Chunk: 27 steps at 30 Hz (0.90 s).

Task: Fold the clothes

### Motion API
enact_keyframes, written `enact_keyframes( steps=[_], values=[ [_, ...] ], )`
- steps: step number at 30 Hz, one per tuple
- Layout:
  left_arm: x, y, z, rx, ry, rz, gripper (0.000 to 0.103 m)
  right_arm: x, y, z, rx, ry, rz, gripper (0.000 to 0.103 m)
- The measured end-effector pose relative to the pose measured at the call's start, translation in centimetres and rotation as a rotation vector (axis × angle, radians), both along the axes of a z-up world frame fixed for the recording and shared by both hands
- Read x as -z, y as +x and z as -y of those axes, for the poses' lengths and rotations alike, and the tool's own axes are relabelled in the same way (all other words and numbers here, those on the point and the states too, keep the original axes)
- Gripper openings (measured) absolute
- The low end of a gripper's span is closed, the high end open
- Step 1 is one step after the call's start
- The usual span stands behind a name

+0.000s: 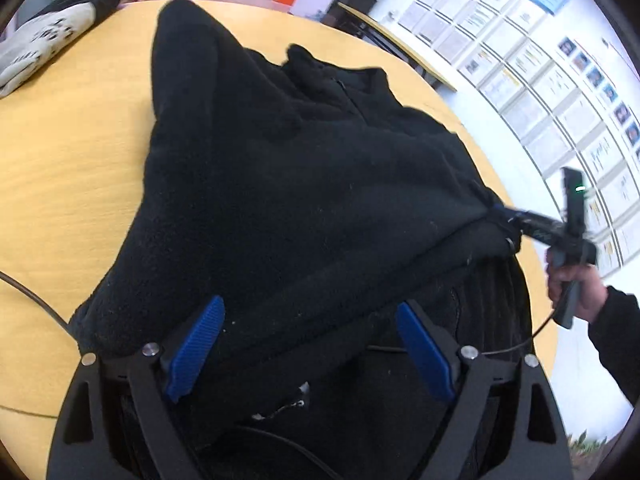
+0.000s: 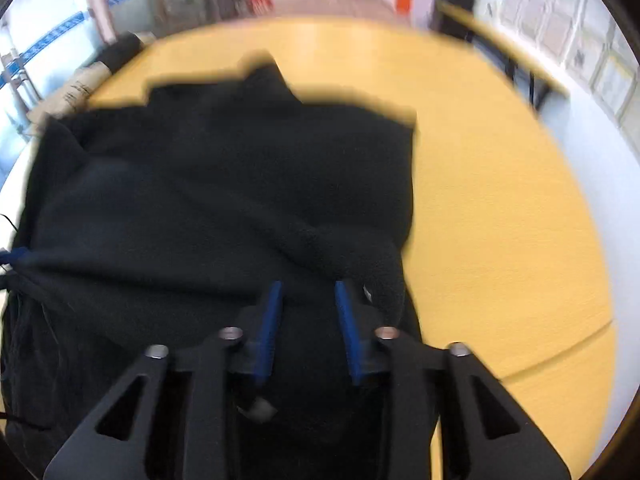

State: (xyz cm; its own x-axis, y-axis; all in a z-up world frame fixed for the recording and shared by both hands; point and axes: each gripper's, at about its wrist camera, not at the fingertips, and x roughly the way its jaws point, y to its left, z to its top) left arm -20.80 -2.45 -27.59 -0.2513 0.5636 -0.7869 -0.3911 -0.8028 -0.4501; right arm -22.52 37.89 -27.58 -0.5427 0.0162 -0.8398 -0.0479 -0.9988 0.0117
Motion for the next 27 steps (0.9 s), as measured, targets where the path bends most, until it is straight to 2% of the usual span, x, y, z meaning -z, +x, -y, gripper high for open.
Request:
enact_keyframes(
  steps=[1,2,3,4,6,9,10,11,12,13,14,15,16,17,18,20,21,23,27],
  values=[
    [-0.2,-0.5,0.5,-0.028,0.03,0.012,0.091,-1.6,-0.7,0.9,-0.026,-0.009,-0.064,0.065],
    [-0.4,-1.1,0.9,-0.056,0.06,0.024,0.09,-2.5,-1.5,1.8,-0.053,-0.041,-0.092,0.074],
    [-0.7,-1.6,1.5,-0.078,0.083,0.025,0.089,-3.4,-2.4,2.7,-0.081,-0.073,-0.119,0.075],
    [-1.1,-2.1,2.1,-0.099,0.1,0.01,0.087,-4.2,-3.2,3.6,-0.108,-0.105,-0.147,0.076],
    [-2.0,-2.6,2.1,-0.125,0.117,-0.018,0.087,-3.2,-4.9,4.6,-0.133,-0.15,-0.117,0.076],
    [-3.1,-3.4,1.3,-0.097,0.105,-0.05,0.088,0.9,-5.5,3.8,-0.064,-0.19,-0.02,0.075],
    [-3.6,-3.5,1.0,-0.08,0.106,-0.067,0.088,2.1,-4.8,2.8,-0.005,-0.199,0.011,0.072],
    [-4.0,-3.6,0.6,-0.063,0.106,-0.084,0.088,3.3,-4.0,1.6,0.054,-0.208,0.043,0.059],
    [-4.1,-3.9,0.2,-0.055,0.094,-0.093,0.088,2.9,-2.8,0.9,0.082,-0.213,0.013,0.052],
    [-3.9,-4.3,-0.1,-0.053,0.073,-0.096,0.089,2.4,-1.6,0.1,0.109,-0.219,-0.019,0.054],
    [-3.3,-4.6,-0.3,-0.049,0.043,-0.086,0.089,2.0,-0.4,-0.6,0.136,-0.224,-0.051,0.065],
    [-2.3,-4.9,-0.4,-0.043,0.006,-0.066,0.089,1.4,0.7,-0.7,0.139,-0.196,-0.087,0.072],
    [-1.4,-5.1,-0.5,-0.037,-0.031,-0.047,0.086,0.8,1.8,-0.9,0.141,-0.168,-0.123,0.086],
    [-1.0,-5.1,-0.5,-0.03,-0.05,-0.049,0.086,1.7,2.3,-1.2,0.144,-0.147,-0.073,0.089],
    [-1.1,-4.8,-0.5,-0.021,-0.057,-0.065,0.085,2.6,2.7,-1.5,0.147,-0.126,-0.021,0.089],
    [-1.4,-4.6,-0.5,-0.019,-0.069,-0.074,0.084,5.0,3.6,-2.6,0.155,-0.15,0.07,0.074],
    [-2.0,-4.5,-0.3,-0.032,-0.07,-0.059,0.084,3.8,4.4,-2.7,0.16,-0.152,0.037,0.07],
    [-4.1,-3.6,1.0,-0.059,-0.054,-0.058,0.084,1.2,6.0,-3.0,0.171,-0.155,-0.032,0.071],
    [-10.1,0.5,5.8,-0.114,-0.01,-0.064,0.084,-6.4,11.4,-3.4,0.118,-0.153,-0.168,0.081]
  ],
)
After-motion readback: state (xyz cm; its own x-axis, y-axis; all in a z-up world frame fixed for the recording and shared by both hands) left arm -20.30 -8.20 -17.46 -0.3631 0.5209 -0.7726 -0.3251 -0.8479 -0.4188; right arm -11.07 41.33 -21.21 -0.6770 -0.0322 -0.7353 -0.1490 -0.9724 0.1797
